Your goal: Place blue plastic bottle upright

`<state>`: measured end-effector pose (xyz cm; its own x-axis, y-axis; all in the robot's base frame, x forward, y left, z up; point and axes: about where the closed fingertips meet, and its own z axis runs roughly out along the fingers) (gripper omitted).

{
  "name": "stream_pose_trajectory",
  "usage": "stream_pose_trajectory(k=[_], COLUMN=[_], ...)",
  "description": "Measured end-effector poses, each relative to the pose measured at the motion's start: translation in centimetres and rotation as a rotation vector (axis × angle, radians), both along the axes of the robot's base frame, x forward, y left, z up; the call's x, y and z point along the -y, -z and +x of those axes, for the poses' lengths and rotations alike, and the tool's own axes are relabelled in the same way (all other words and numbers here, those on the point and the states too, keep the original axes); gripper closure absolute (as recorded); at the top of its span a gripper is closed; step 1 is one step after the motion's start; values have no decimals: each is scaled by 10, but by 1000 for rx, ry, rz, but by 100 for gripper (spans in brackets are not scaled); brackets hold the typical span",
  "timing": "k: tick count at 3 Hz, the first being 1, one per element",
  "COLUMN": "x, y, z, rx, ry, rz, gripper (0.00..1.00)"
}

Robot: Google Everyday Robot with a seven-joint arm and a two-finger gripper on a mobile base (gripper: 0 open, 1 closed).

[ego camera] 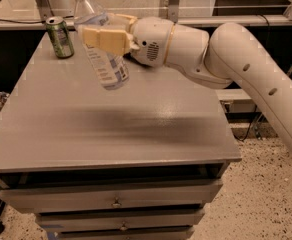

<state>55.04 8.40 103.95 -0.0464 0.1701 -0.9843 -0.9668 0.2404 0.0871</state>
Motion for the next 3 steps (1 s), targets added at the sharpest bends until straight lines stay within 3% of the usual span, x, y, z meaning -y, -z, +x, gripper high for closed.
stream_pose_trajectory(k=[1, 2, 3], x=[-1, 2, 6], y=[4, 15, 28], z=[-11, -21, -31], rx=[100, 134, 132], ry=[-42, -49, -35], rz=[-25, -4, 64], gripper=[100, 100, 100])
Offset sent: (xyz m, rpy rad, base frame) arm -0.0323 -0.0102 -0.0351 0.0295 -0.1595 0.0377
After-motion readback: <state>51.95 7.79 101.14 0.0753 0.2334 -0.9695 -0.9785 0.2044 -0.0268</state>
